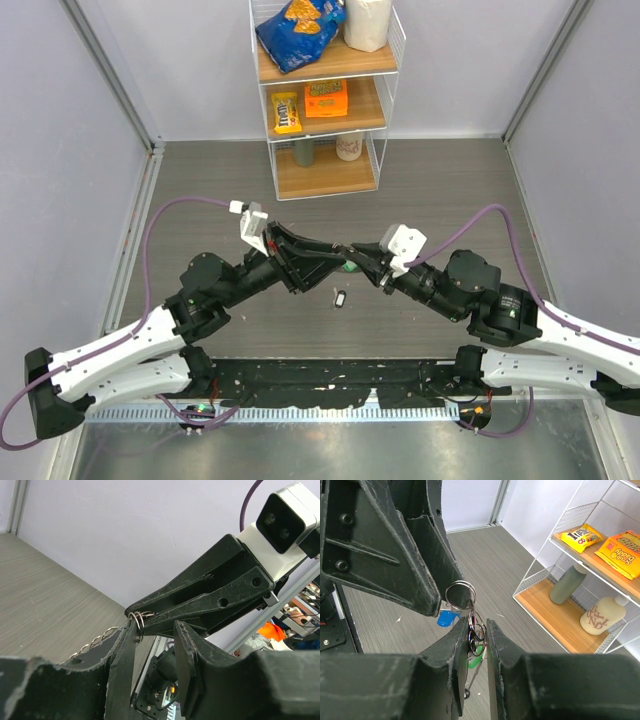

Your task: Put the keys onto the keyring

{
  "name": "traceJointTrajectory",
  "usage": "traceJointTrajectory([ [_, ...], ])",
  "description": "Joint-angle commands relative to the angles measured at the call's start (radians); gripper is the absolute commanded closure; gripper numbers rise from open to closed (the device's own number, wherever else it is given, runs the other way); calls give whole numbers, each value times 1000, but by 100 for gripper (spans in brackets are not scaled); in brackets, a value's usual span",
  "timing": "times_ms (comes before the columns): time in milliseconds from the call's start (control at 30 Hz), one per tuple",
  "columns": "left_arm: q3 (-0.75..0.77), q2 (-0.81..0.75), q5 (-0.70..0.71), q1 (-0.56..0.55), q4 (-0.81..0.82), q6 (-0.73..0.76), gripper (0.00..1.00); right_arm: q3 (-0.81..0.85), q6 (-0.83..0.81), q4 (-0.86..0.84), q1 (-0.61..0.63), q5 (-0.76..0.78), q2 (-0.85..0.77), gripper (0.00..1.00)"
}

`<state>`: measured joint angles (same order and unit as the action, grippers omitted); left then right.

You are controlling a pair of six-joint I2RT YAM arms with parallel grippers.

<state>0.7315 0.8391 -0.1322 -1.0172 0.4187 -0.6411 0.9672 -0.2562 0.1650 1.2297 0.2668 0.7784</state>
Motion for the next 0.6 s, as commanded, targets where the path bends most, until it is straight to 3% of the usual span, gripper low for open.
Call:
traceJointTrajectory([
  [0, 23, 0, -12, 17, 68, -14, 62, -2, -2, -78, 10, -23, -22, 95],
  [133, 14, 0, -12, 28, 71, -20, 76, -5, -5, -79, 11, -24, -30, 95],
  [267, 9, 2, -12, 37, 71, -26, 100, -8, -5, -79, 13, -24, -36, 95],
  [567, 3, -3, -27, 40, 95, -28, 100, -16, -6, -78, 14, -51, -39, 95],
])
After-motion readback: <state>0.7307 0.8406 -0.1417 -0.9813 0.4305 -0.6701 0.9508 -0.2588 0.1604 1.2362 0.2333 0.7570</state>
